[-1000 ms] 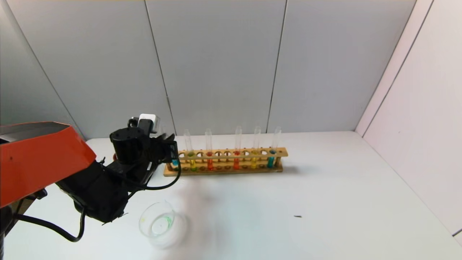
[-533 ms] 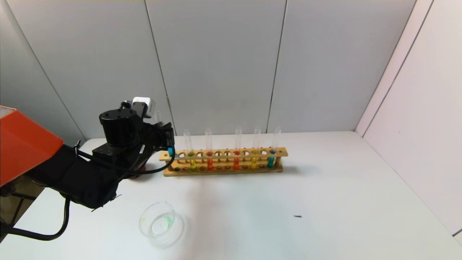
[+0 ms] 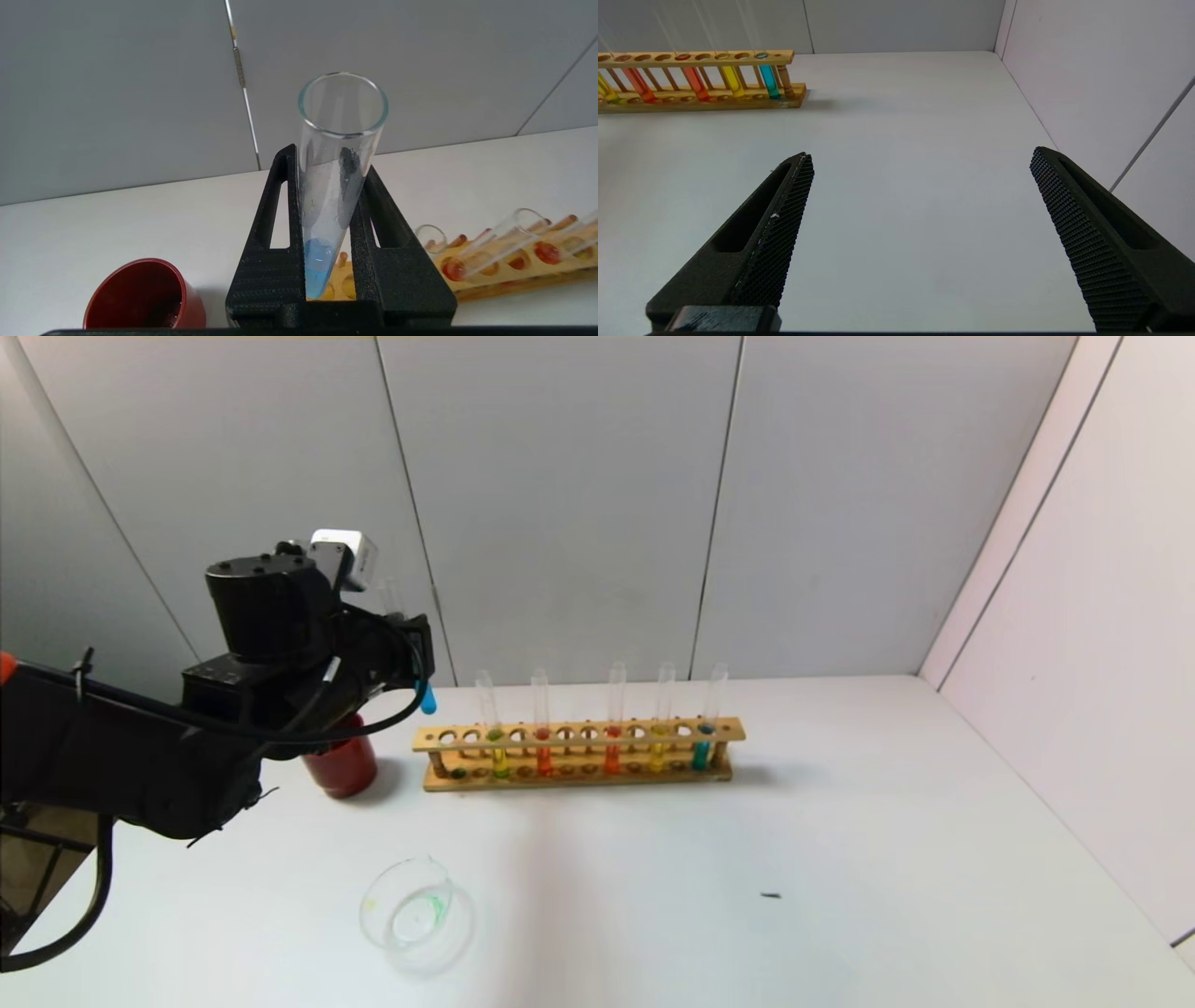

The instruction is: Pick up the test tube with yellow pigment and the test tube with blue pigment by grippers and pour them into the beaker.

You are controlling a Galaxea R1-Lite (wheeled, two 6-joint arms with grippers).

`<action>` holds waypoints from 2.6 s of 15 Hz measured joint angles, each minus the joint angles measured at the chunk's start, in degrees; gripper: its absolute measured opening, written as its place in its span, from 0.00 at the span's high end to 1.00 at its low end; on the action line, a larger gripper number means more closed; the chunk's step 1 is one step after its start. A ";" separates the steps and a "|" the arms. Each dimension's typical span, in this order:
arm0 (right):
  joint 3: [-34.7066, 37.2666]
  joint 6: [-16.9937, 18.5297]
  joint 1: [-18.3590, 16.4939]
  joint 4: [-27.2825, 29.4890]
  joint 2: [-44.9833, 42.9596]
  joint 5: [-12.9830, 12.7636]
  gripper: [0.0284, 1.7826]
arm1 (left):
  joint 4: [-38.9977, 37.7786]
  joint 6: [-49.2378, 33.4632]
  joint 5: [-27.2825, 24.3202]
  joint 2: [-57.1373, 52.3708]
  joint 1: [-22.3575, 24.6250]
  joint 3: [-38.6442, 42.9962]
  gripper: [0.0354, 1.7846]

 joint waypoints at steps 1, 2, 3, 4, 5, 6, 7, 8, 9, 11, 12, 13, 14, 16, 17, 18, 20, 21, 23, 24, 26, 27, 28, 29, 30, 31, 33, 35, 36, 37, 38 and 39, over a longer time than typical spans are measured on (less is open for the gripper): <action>0.00 0.00 0.00 0.00 0.00 -0.02 0.05 | 2.46 0.40 0.30 -2.01 -0.37 0.17 0.84; 0.00 -0.02 0.00 0.00 0.00 -0.02 0.05 | 5.32 0.80 1.22 -4.23 -0.59 0.52 0.84; 0.00 -0.02 0.00 0.00 0.00 0.00 0.05 | 8.05 1.37 2.88 -6.67 -0.69 0.99 0.84; 0.00 -0.02 0.00 0.00 0.00 -0.02 0.05 | 10.14 2.05 4.02 -9.06 -0.78 1.77 0.84; 0.00 0.00 0.00 0.00 0.00 -0.02 0.05 | 11.69 2.93 4.58 -11.54 -0.85 2.89 0.84; 0.00 0.00 0.00 0.00 0.00 0.00 0.05 | 13.23 4.11 4.85 -14.35 -0.80 4.50 0.84; 0.00 -0.02 0.00 0.00 0.00 0.00 0.05 | 14.69 5.44 5.00 -16.94 -0.69 6.40 0.84; 0.00 -0.04 0.00 0.00 0.00 0.00 0.05 | 16.26 7.14 5.07 -19.43 -0.65 8.46 0.84; 0.00 -0.02 0.00 0.00 0.00 0.00 0.05 | 17.70 9.11 5.10 -21.93 -0.65 10.80 0.84; 0.00 -0.02 0.00 0.00 0.00 0.00 0.05 | 19.71 12.43 5.16 -25.99 -0.59 14.97 0.84; 0.00 -0.02 0.00 0.00 0.00 0.00 0.05 | 20.39 14.37 5.18 -27.98 -0.56 17.16 0.84; 0.00 -0.02 0.00 0.00 0.00 0.00 0.05 | 20.68 16.32 5.18 -29.77 -0.59 19.21 0.84; 0.00 0.00 0.00 0.00 0.00 -0.02 0.05 | 20.89 18.42 5.18 -31.52 -0.59 21.22 0.84; 0.00 -0.02 0.00 0.00 0.00 0.00 0.05 | 22.66 21.42 5.27 -34.69 -0.56 24.34 0.84; 0.00 -0.02 0.00 0.00 0.00 -0.02 0.05 | 24.17 22.05 5.41 -35.96 -0.56 25.27 0.84; 0.00 -0.02 0.00 0.00 0.00 0.00 0.05 | 25.37 22.48 5.46 -37.07 -0.56 26.23 0.84; 0.00 0.00 0.00 0.00 0.00 -0.02 0.05 | 25.59 23.94 5.57 -38.34 -0.59 28.28 0.84; 0.00 0.02 0.00 0.00 0.00 -0.02 0.05 | 25.61 24.48 5.57 -38.69 -0.56 29.38 0.84; 0.00 0.02 0.00 0.00 0.00 0.00 0.05 | 25.80 25.39 5.62 -38.74 -0.56 31.09 0.84; 0.00 0.00 0.00 0.00 0.00 0.00 0.05 | 25.81 25.72 5.63 -38.42 -0.54 31.72 0.84; 0.00 0.00 0.02 0.00 0.00 0.00 0.05 | 26.53 26.39 5.60 -37.04 -0.56 32.28 0.84; 0.00 -0.02 0.02 0.00 0.00 0.00 0.05 | 27.65 26.94 5.77 -35.88 -0.56 32.35 0.84; 0.00 -0.02 0.02 0.00 0.00 0.00 0.05 | 28.56 27.25 6.16 -34.52 -0.67 32.31 0.84; 0.00 -0.02 0.02 0.00 0.00 -0.02 0.05 | 28.87 27.49 6.95 -32.90 -0.80 32.06 0.84; 0.00 0.00 0.02 0.00 0.00 -0.02 0.05 | 29.06 27.86 7.83 -31.04 -0.98 31.83 0.84; 0.00 0.00 0.00 0.00 0.00 0.00 0.05 | 29.11 28.37 8.61 -29.18 -1.33 31.61 0.84; 0.00 0.00 0.00 0.00 0.00 0.00 0.05 | 29.14 29.09 11.52 -24.83 -2.68 30.99 0.84; 0.00 0.00 0.00 0.00 0.00 -0.02 0.05 | 29.16 30.05 15.03 -19.90 -4.58 29.94 0.84; 0.00 0.00 0.00 0.00 0.00 0.00 0.05 | 29.14 30.50 17.26 -17.08 -5.96 29.16 0.84; 0.00 -0.04 0.00 0.00 0.00 -0.02 0.05 | 29.16 30.72 18.99 -14.41 -7.20 28.34 0.84; 0.00 -0.02 0.02 0.00 0.00 -0.02 0.05 | 29.16 30.90 20.19 -11.76 -8.33 27.37 0.84; 0.00 0.00 0.02 0.00 0.00 0.00 0.05 | 29.20 31.01 20.82 -8.95 -9.19 26.10 0.84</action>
